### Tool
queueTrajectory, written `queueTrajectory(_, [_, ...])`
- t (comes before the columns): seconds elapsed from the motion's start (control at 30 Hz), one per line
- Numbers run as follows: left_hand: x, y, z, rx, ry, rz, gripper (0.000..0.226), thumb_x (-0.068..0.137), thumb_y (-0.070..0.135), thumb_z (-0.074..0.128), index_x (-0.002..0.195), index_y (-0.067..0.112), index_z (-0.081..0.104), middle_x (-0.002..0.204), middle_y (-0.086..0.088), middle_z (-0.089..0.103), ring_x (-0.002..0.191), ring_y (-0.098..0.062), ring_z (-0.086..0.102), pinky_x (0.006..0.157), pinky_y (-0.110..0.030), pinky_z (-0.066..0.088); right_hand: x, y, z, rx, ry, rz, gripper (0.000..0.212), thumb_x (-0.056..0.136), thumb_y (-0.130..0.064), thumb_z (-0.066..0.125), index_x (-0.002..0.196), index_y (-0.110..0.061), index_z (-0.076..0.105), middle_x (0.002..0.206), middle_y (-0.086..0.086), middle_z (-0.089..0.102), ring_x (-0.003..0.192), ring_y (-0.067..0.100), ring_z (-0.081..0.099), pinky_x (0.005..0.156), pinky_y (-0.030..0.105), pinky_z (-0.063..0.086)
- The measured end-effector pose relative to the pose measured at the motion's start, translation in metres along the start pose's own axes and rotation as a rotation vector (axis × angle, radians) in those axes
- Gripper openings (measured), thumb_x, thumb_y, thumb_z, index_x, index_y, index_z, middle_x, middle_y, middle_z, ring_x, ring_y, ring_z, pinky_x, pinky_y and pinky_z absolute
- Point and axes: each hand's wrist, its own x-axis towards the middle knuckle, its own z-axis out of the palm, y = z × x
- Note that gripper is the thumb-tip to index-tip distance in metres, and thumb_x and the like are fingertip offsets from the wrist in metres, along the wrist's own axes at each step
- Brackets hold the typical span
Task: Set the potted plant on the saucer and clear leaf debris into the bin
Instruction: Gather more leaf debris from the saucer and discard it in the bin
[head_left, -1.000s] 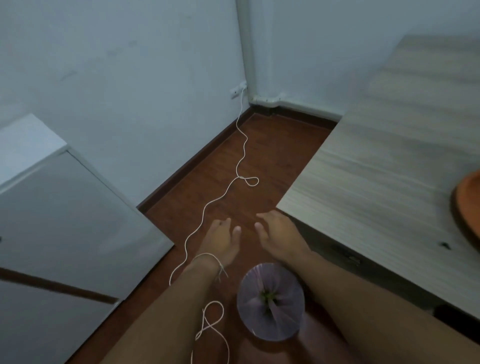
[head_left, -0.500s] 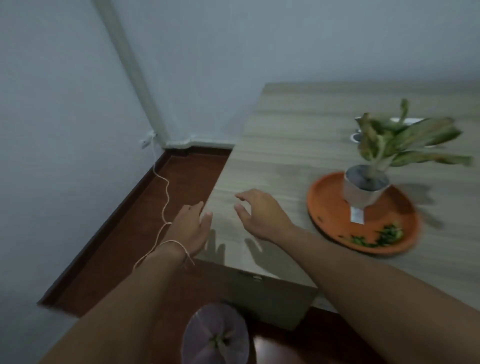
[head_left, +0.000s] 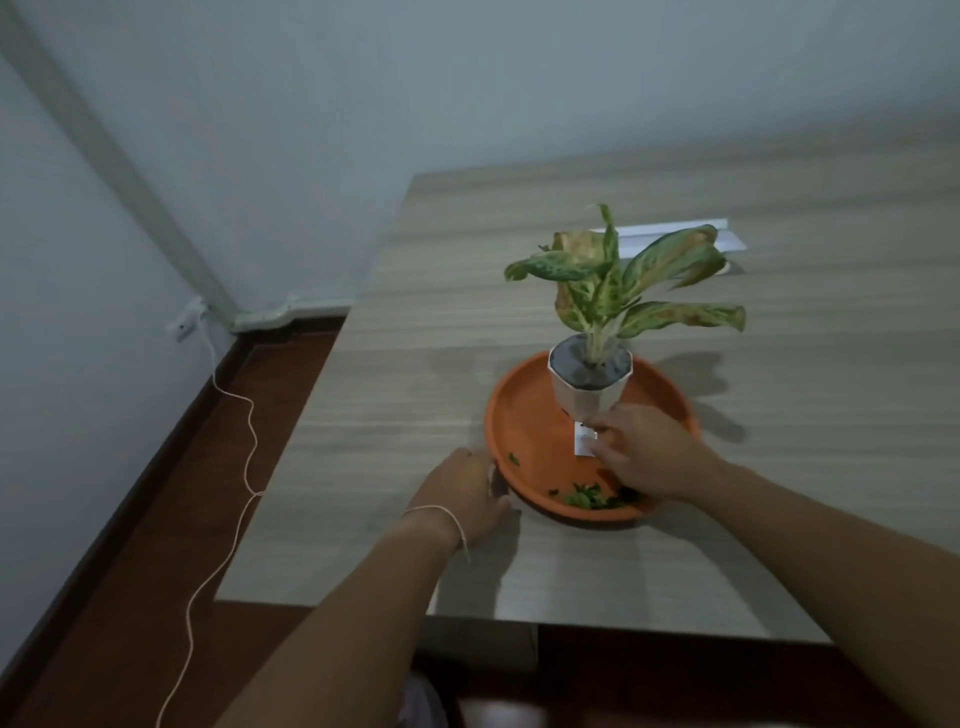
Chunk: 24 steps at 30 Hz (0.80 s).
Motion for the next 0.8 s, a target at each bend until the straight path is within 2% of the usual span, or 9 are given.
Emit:
queueTrajectory(0.1, [0.009, 0.004, 0.006, 0.059, -0.016, -0.105, 0.034, 0.080, 0.038, 0.062, 0.100, 0.012, 0.069, 0.105, -0.015, 0.071, 0.099, -0.034, 0.067, 0.083, -0.036, 0.055, -0.007, 0.017, -0.002, -0.019, -0.086, -0.020, 0.028, 0.090, -0.038, 0.060, 0.103, -0.018, 0.074, 0.101, 0.000, 0.075, 0.094, 0.020, 0.069, 0.081, 0.034, 0.053])
queueTrajectory(0.2, [0.014, 0.003, 0.016, 0.098, -0.053, -0.176, 0.037, 0.083, 0.040, 0.058, 0.100, 0.009, 0.065, 0.108, -0.017, 0.068, 0.102, -0.035, 0.065, 0.081, -0.035, 0.051, -0.008, 0.024, -0.004, -0.088, -0.154, -0.010, 0.030, 0.089, -0.045, 0.063, 0.096, -0.018, 0.075, 0.095, 0.001, 0.073, 0.088, 0.020, 0.066, 0.081, 0.040, 0.054])
queueTrajectory(0.4, [0.019, 0.000, 0.015, 0.100, -0.094, -0.195, 0.030, 0.083, 0.024, 0.061, 0.104, 0.005, 0.068, 0.113, -0.019, 0.068, 0.107, -0.037, 0.065, 0.092, -0.039, 0.054, -0.004, 0.028, -0.002, -0.140, -0.239, -0.002, 0.037, 0.085, -0.043, 0.065, 0.064, -0.013, 0.059, 0.069, 0.003, 0.063, 0.068, 0.022, 0.059, 0.069, 0.044, 0.054])
queueTrajectory(0.47, [0.018, -0.003, 0.009, 0.060, -0.076, -0.205, 0.032, 0.080, 0.027, 0.061, 0.101, 0.006, 0.071, 0.110, -0.017, 0.070, 0.106, -0.035, 0.066, 0.093, -0.038, 0.055, -0.001, 0.025, -0.002, -0.140, -0.242, 0.009, 0.031, 0.086, -0.043, 0.066, 0.067, -0.018, 0.061, 0.075, 0.002, 0.066, 0.074, 0.022, 0.061, 0.070, 0.039, 0.053])
queueTrajectory(0.53, [0.022, -0.005, -0.001, -0.024, 0.016, -0.206, 0.031, 0.074, 0.029, 0.062, 0.093, 0.009, 0.076, 0.105, -0.013, 0.073, 0.103, -0.031, 0.068, 0.091, -0.036, 0.056, 0.003, 0.022, -0.003, -0.133, -0.237, 0.017, 0.025, 0.086, -0.043, 0.068, 0.084, -0.019, 0.074, 0.089, 0.001, 0.072, 0.086, 0.022, 0.066, 0.071, 0.032, 0.049])
queueTrajectory(0.6, [0.027, -0.003, -0.012, -0.108, 0.146, -0.199, 0.018, 0.074, 0.020, 0.065, 0.085, 0.015, 0.079, 0.098, -0.009, 0.076, 0.097, -0.027, 0.070, 0.088, -0.032, 0.056, 0.007, 0.020, -0.003, -0.133, -0.215, 0.041, 0.033, 0.085, -0.045, 0.069, 0.103, -0.018, 0.076, 0.100, 0.000, 0.073, 0.096, 0.021, 0.066, 0.074, 0.027, 0.044])
queueTrajectory(0.67, [0.033, 0.005, -0.019, -0.166, 0.216, -0.168, 0.015, 0.076, 0.015, 0.066, 0.083, 0.017, 0.079, 0.094, -0.007, 0.078, 0.094, -0.024, 0.071, 0.086, -0.028, 0.055, 0.010, 0.019, -0.001, -0.148, -0.216, 0.049, 0.037, 0.085, -0.047, 0.069, 0.104, -0.017, 0.076, 0.096, -0.002, 0.072, 0.096, 0.023, 0.064, 0.076, 0.027, 0.044])
queueTrajectory(0.73, [0.037, 0.018, -0.019, -0.173, 0.199, -0.108, 0.019, 0.078, 0.013, 0.065, 0.089, 0.018, 0.079, 0.099, -0.007, 0.077, 0.097, -0.024, 0.071, 0.090, -0.029, 0.055, 0.012, 0.018, 0.002, -0.180, -0.260, 0.051, 0.032, 0.084, -0.050, 0.068, 0.086, -0.019, 0.074, 0.077, -0.008, 0.059, 0.086, 0.024, 0.060, 0.074, 0.030, 0.046])
queueTrajectory(0.8, [0.044, 0.033, -0.015, -0.112, 0.137, -0.036, 0.024, 0.083, 0.013, 0.061, 0.099, 0.017, 0.078, 0.109, -0.008, 0.075, 0.105, -0.025, 0.069, 0.097, -0.033, 0.053, 0.013, 0.018, 0.005, -0.226, -0.281, 0.061, 0.040, 0.083, -0.054, 0.066, 0.062, -0.021, 0.057, 0.067, -0.009, 0.042, 0.080, 0.023, 0.054, 0.071, 0.034, 0.044])
